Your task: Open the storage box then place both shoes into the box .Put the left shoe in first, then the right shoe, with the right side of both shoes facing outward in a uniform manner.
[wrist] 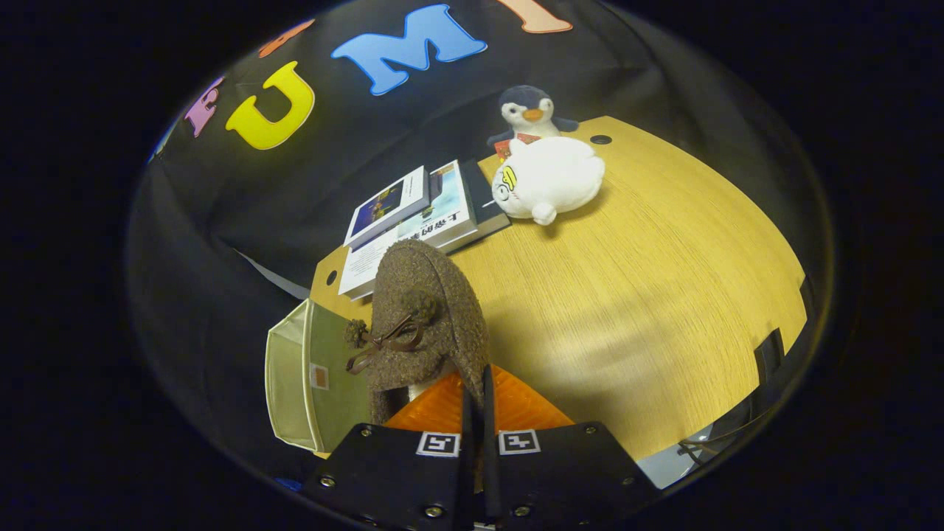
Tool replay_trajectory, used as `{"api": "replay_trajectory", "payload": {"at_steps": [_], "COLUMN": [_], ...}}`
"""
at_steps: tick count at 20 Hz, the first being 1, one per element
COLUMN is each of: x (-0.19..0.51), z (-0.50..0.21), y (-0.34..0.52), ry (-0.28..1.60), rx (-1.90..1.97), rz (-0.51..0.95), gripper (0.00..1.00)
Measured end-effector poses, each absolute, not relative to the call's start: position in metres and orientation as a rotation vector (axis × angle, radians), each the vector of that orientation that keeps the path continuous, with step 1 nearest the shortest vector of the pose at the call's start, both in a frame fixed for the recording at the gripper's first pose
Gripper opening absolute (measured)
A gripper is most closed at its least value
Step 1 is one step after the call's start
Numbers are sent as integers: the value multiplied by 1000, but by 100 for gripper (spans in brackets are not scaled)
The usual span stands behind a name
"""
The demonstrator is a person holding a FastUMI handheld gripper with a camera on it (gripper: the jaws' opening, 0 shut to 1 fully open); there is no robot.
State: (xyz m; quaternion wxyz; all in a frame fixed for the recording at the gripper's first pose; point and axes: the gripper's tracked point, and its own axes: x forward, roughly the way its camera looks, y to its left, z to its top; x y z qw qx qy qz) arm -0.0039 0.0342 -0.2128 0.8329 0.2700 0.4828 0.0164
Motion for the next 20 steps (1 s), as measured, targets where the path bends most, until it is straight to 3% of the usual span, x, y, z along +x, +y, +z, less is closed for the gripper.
{"api": "replay_trajectory", "payload": {"at_steps": [20], "x": [26], "z": [-151], "y": [238], "ry": [982], "rx": [629], "rz": [223], "gripper": [5]}}
